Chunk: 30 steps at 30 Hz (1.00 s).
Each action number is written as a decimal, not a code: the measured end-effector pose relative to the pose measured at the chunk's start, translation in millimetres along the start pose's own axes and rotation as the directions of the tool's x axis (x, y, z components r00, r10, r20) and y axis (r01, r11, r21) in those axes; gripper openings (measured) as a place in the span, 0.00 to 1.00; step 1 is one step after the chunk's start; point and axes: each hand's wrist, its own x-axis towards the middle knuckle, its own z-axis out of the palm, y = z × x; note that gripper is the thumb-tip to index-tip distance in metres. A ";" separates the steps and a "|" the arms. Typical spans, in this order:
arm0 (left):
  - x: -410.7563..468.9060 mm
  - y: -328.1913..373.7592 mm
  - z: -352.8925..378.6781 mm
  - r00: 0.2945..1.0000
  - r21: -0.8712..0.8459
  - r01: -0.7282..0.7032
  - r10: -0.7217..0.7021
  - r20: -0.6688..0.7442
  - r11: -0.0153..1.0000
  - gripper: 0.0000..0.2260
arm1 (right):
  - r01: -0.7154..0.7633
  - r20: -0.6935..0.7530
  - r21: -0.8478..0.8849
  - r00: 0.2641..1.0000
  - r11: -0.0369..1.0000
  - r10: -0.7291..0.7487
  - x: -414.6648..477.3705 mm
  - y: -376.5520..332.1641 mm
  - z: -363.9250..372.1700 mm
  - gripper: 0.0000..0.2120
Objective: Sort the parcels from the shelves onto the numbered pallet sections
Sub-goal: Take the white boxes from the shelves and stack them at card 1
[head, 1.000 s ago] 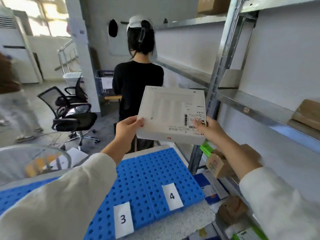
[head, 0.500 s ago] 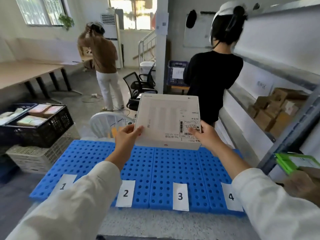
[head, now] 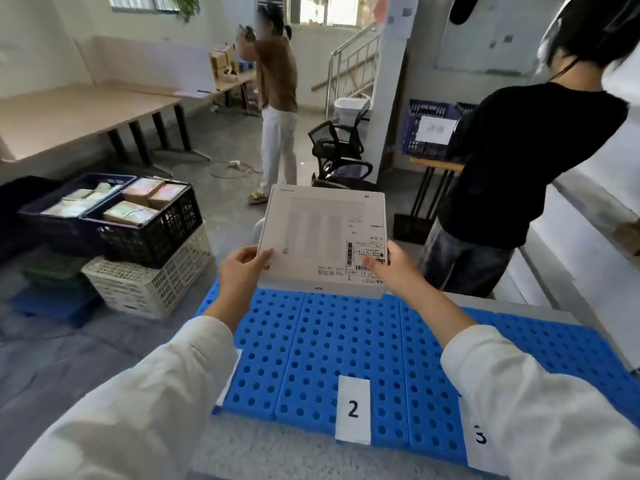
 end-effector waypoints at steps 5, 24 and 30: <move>78.6 -20.3 -58.6 0.999 -0.006 0.044 -0.044 0.008 0.999 0.05 | -0.050 -0.003 -0.001 0.999 0.999 0.050 57.5 -17.8 87.9 0.22; 189.5 -158.1 -121.4 0.959 0.186 0.272 -0.281 0.022 0.944 0.08 | -0.374 0.046 -0.028 0.926 0.927 0.375 129.9 58.0 247.5 0.21; 219.4 -187.0 -122.1 0.943 0.252 0.290 -0.321 0.088 0.923 0.10 | -0.441 0.043 -0.007 0.896 0.897 0.441 144.8 79.4 272.6 0.23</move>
